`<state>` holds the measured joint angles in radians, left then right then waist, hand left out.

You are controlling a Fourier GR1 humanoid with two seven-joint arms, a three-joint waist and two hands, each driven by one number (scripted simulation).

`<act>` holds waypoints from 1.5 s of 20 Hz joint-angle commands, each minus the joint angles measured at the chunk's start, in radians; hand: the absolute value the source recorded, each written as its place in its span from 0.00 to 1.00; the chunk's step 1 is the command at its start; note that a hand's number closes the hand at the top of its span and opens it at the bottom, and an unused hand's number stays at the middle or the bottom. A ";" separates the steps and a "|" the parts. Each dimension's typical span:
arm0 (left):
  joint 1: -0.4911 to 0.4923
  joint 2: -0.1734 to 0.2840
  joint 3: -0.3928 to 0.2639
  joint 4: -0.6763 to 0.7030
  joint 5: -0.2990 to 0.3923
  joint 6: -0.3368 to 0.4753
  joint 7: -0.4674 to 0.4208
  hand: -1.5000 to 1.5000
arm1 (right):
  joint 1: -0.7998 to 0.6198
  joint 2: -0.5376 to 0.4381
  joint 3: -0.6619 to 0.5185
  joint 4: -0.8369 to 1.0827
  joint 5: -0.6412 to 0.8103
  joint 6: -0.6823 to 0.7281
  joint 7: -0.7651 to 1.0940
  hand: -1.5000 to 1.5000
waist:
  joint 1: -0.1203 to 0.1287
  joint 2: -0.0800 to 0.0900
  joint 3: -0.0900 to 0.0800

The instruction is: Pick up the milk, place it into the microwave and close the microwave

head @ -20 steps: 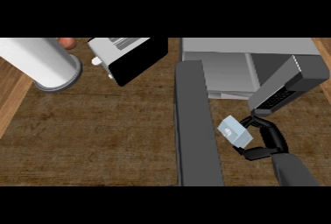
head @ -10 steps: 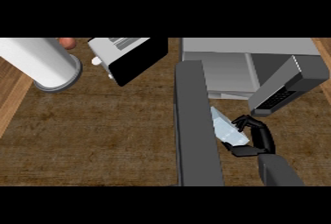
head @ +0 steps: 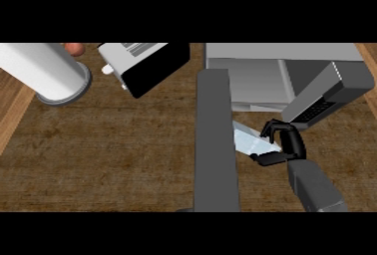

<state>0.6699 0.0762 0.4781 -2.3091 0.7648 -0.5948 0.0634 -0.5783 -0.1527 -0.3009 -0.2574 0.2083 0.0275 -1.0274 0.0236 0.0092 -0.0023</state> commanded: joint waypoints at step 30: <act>-0.197 0.085 0.005 0.040 0.027 0.012 0.046 0.00 | -0.422 -0.196 -0.033 0.144 0.073 -0.339 0.319 1.00 | 0.118 0.058 0.009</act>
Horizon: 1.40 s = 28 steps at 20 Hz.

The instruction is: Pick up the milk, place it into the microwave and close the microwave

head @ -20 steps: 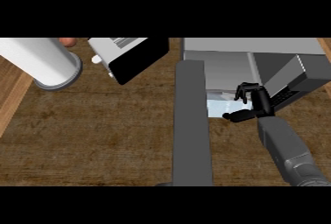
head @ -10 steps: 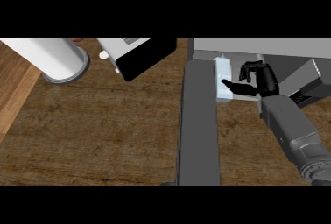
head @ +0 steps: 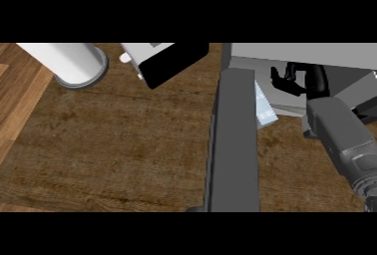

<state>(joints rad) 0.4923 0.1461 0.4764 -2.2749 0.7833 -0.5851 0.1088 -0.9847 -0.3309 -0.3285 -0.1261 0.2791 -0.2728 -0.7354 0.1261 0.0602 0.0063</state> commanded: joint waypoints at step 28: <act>-0.118 0.073 0.011 0.056 -0.050 0.005 0.016 0.00 | -0.055 -0.103 -0.031 0.034 0.002 -0.087 0.055 1.00 | 0.081 0.050 0.006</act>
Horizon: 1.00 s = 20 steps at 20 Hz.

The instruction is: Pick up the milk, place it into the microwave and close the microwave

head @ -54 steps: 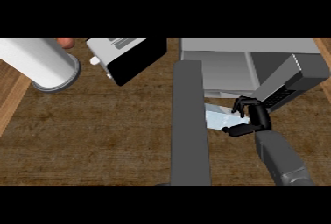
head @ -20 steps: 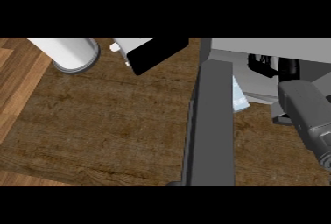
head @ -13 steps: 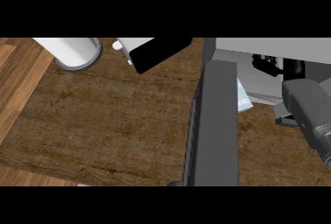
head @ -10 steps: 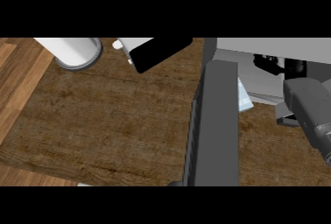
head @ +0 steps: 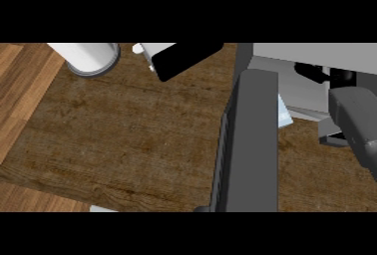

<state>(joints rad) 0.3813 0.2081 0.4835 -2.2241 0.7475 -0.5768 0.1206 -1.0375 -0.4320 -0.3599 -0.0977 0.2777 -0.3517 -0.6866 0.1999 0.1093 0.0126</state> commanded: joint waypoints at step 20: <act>-0.073 0.036 -0.012 0.074 -0.062 -0.019 0.002 0.00 | -0.151 0.148 0.049 0.034 0.053 -0.018 0.130 0.00 | 0.020 -0.022 -0.010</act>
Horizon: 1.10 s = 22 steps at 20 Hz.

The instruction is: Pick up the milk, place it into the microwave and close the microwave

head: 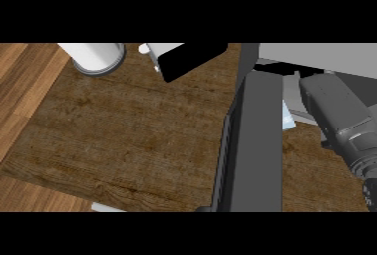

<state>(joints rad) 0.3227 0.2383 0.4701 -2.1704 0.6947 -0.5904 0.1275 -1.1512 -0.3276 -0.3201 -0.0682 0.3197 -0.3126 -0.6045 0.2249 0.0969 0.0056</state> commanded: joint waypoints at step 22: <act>0.020 -0.079 -0.114 0.043 -0.121 -0.034 0.010 0.00 | -0.023 0.065 -0.036 -0.027 -0.002 -0.102 -0.003 0.00 | -0.098 -0.039 -0.001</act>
<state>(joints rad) 0.3324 0.1839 0.3857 -2.1106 0.6024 -0.6254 0.1320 -1.1919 -0.2410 -0.3474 -0.0864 0.3254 -0.4415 -0.5851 0.1453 0.0763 0.0061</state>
